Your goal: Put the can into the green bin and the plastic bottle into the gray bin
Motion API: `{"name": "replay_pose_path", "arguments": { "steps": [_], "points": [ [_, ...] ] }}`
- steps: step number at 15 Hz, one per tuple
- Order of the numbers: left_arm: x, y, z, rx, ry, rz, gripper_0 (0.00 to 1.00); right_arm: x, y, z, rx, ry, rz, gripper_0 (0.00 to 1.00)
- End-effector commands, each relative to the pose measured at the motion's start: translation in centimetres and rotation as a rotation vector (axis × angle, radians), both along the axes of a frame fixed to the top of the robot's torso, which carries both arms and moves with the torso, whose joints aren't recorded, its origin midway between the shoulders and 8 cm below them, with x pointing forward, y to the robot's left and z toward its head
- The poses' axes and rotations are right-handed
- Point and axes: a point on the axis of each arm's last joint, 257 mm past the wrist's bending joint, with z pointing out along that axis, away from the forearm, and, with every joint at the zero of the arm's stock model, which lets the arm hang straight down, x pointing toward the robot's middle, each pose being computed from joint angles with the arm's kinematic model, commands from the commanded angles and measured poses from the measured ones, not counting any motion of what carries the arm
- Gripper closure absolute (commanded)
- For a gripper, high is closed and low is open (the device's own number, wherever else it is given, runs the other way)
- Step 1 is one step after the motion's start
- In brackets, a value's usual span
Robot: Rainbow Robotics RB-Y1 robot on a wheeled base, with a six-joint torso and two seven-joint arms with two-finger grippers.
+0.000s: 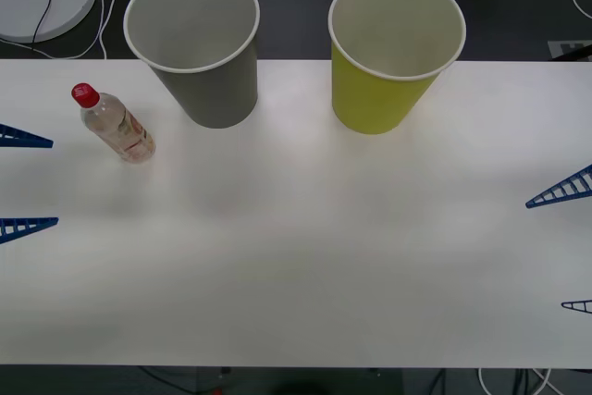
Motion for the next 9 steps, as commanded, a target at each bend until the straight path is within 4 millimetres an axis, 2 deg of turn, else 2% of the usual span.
{"name": "replay_pose_path", "arguments": {
  "steps": [1, 9],
  "points": [
    [0.7, 1.8, -0.8, -0.034, 0.005, 0.061, 0.0, 0.0, 0.0, 0.0, 0.0, 0.0, 0.0, 0.0],
    [2.5, 7.0, -4.0, -0.09, -0.055, 0.211, 0.0, 0.0, 0.0, 0.0, 0.0, 0.0, 0.0, 0.0]
  ]
}}
